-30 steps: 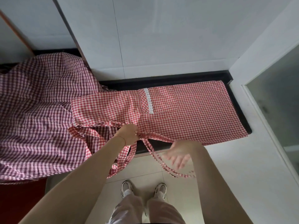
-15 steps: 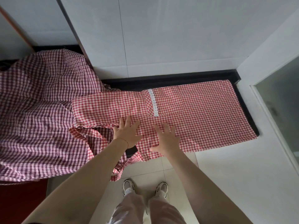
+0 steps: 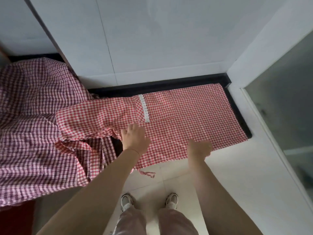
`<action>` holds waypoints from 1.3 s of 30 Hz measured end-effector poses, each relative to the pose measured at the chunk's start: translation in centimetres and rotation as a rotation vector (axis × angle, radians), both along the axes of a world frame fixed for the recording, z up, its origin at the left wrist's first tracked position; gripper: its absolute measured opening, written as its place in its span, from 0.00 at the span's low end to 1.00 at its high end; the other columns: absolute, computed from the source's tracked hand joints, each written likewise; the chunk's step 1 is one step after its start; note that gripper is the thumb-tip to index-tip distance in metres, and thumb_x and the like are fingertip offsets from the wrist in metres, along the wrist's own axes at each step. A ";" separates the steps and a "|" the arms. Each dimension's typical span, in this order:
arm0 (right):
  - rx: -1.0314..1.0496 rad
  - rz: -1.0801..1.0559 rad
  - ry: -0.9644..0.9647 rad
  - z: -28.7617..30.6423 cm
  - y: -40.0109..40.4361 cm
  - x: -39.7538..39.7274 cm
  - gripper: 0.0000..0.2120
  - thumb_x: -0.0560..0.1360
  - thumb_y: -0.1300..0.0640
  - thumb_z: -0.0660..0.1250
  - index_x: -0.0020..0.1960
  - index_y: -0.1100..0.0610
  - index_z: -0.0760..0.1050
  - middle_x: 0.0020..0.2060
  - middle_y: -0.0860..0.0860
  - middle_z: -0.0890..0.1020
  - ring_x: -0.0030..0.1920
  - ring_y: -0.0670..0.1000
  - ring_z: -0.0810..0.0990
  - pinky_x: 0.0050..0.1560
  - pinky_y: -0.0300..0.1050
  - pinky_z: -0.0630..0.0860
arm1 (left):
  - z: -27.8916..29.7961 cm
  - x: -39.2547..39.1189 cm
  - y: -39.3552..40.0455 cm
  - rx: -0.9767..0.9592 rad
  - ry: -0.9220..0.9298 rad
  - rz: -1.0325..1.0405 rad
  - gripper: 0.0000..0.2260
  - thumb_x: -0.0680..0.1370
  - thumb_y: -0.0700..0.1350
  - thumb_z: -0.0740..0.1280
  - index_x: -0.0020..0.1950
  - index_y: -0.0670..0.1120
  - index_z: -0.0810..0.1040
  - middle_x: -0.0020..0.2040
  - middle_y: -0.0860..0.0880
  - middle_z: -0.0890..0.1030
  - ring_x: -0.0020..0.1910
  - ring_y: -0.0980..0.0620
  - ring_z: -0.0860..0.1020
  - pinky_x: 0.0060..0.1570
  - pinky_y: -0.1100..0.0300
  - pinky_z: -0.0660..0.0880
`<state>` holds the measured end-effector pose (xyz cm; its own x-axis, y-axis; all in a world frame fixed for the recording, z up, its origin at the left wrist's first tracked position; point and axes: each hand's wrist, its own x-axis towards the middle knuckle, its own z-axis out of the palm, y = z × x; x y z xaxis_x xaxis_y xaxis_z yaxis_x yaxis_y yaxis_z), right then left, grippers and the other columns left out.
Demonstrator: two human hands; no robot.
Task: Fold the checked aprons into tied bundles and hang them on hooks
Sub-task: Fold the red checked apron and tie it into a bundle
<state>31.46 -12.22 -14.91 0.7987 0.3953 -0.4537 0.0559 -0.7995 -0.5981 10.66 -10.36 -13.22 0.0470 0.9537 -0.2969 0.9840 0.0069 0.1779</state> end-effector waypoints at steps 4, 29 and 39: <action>-0.001 -0.081 0.375 0.1 -0.4 4.7 0.14 0.79 0.59 0.64 0.62 0.65 0.71 0.57 0.63 0.76 0.45 0.53 0.77 0.49 0.50 0.77 | -0.9 5.9 -2.7 0.033 -0.154 -0.097 0.10 0.77 0.52 0.63 0.55 0.49 0.74 0.56 0.50 0.73 0.58 0.50 0.71 0.65 0.51 0.69; -0.333 1.416 -0.280 1.9 6.4 12.9 0.12 0.80 0.60 0.61 0.63 0.54 0.71 0.47 0.53 0.78 0.44 0.53 0.80 0.48 0.48 0.81 | 1.6 10.9 2.0 -0.410 0.311 0.167 0.10 0.81 0.41 0.62 0.62 0.43 0.77 0.59 0.47 0.80 0.55 0.49 0.78 0.52 0.58 0.73; -0.551 1.503 -0.273 2.9 11.5 12.0 0.19 0.79 0.61 0.64 0.69 0.56 0.70 0.52 0.53 0.78 0.45 0.51 0.80 0.50 0.46 0.80 | 1.4 8.6 7.4 -0.354 0.052 0.302 0.12 0.82 0.39 0.58 0.63 0.40 0.76 0.60 0.42 0.79 0.58 0.43 0.79 0.55 0.55 0.75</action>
<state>43.48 -0.68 -12.03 -0.0607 0.6976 -0.7139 0.9929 -0.0309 -0.1146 19.29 -2.97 -11.83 -0.2410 0.7616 -0.6015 0.9360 0.3461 0.0633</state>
